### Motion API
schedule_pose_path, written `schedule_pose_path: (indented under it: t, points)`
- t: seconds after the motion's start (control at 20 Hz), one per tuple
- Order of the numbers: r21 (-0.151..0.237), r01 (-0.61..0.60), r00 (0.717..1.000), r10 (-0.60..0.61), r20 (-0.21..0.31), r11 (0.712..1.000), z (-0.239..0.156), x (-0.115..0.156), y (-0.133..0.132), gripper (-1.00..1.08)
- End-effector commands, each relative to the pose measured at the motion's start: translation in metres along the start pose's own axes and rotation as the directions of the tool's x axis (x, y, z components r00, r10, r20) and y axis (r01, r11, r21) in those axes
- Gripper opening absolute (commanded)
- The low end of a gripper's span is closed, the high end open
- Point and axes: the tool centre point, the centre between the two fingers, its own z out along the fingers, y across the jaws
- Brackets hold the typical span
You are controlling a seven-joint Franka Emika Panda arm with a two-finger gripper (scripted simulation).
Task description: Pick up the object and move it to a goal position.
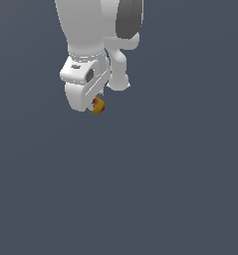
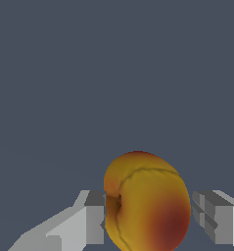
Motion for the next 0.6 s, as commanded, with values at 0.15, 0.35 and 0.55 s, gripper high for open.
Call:
schedule_pose_path:
  t: [0.15,0.35,0.55]
  points:
    - [0.0,0.001,1.0,-0.001,-0.001,1.0,-0.055,-0.029,-0.004,-1.0]
    - [0.0,0.0,1.0,0.0,0.0,1.0,-0.085,-0.046,-0.005,-1.0]
    - [0.0,-0.001,1.0,0.001,0.0,1.0,-0.106,-0.057,-0.005,-1.0]
